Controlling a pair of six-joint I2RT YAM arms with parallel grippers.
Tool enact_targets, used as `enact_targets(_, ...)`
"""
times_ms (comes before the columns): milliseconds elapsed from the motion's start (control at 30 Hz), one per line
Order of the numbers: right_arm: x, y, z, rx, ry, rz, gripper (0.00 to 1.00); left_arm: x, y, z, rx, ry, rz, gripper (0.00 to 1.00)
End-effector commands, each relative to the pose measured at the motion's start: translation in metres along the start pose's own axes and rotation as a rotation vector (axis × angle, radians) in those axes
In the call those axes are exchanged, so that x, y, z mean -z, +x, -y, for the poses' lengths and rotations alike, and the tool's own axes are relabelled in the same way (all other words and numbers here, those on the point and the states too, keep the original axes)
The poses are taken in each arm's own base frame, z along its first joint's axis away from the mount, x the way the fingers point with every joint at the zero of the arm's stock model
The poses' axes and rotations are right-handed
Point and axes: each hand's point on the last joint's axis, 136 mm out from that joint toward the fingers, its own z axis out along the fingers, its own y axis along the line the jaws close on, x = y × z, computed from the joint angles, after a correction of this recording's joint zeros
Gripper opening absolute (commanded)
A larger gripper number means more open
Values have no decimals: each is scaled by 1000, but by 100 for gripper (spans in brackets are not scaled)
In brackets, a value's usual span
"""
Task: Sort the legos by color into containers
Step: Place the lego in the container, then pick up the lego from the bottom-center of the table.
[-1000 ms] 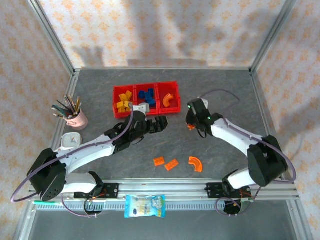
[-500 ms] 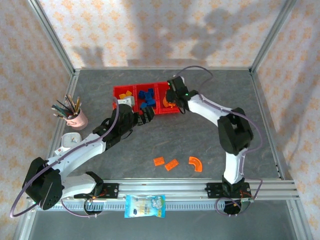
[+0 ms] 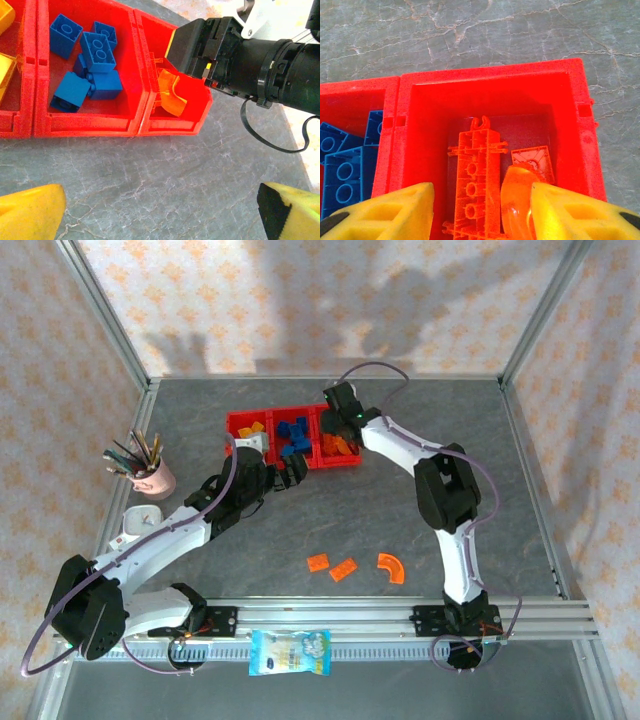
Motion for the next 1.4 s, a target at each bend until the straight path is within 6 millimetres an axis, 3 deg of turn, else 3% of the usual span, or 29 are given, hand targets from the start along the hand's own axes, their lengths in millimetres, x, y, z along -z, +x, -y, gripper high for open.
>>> enact_targets(0,43,-17,-2,5,-21,56,53,7,-12,8,-16,23,16,99)
enact_targets(167,69,10,-4,10,-64,23,55,13,-3,7,2,45,-3,99)
enact_targets(633,131,129,-20,70,-123,-119,66,35,37,-22,52,27,-82,99)
enact_targets(1133,167,253,-58,170,-113,-270,78,53,64,-58,125,-63,-104,99)
enact_targets(1367,168,287,-71,199,-108,-316,83,63,63,-66,148,-81,-72,99)
